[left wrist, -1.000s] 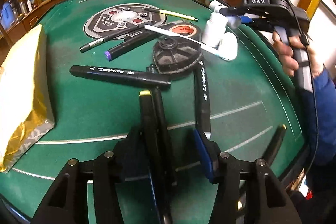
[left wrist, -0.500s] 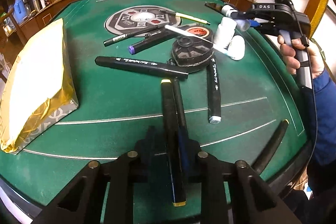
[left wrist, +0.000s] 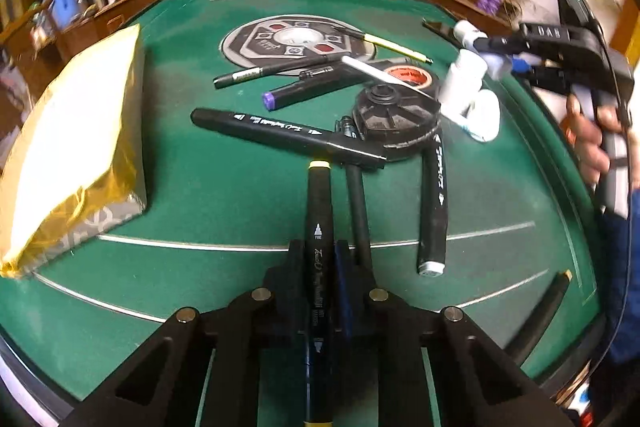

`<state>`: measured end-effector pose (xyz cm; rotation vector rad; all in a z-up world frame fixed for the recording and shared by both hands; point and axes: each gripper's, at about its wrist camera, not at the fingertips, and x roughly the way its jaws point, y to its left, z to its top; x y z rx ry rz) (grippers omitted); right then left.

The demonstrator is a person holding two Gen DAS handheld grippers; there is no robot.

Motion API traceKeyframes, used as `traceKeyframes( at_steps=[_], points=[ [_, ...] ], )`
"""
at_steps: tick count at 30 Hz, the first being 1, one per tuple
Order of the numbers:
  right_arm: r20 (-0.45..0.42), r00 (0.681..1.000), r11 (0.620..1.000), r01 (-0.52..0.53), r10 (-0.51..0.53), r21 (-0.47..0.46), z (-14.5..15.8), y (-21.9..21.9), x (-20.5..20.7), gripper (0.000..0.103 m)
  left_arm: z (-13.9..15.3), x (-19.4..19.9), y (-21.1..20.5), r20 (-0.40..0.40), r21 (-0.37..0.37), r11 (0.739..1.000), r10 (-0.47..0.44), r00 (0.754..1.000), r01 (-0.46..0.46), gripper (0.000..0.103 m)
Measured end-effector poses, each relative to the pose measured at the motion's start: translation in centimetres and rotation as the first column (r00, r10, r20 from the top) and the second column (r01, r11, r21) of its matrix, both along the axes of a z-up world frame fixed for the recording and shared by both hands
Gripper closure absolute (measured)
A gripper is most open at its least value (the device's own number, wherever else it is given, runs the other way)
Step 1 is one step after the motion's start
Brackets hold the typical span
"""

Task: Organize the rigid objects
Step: 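Grasp a black marker with the left gripper and lift it while the right gripper holds the bottle, then lower the bottle into the gold box with the right gripper while the left gripper drops the marker in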

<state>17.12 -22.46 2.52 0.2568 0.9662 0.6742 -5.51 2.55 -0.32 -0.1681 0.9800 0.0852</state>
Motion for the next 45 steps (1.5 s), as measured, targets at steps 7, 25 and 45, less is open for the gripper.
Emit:
traceKeyframes(
  at_steps=[7, 25, 45],
  points=[
    [0.021, 1.0, 0.999, -0.023, 0.022, 0.024, 0.7, 0.3, -0.7, 0.07, 1.3, -1.9, 0.1, 0.084, -0.042, 0.999, 0.032, 0.996, -0.028, 0.088],
    [0.07, 0.964, 0.96, -0.263, 0.257, 0.1, 5.1, 10.9, -11.6, 0.07, 6.7, -7.2, 12.6, 0.287, -0.085, 0.974, 0.225, 0.931, -0.209, 0.088],
    [-0.075, 0.895, 0.892, -0.444, 0.439, -0.086, 1.2, 35.9, -16.5, 0.07, 2.7, -2.4, 25.8, 0.14, -0.199, 0.897, 0.425, 0.895, -0.395, 0.088]
  ],
)
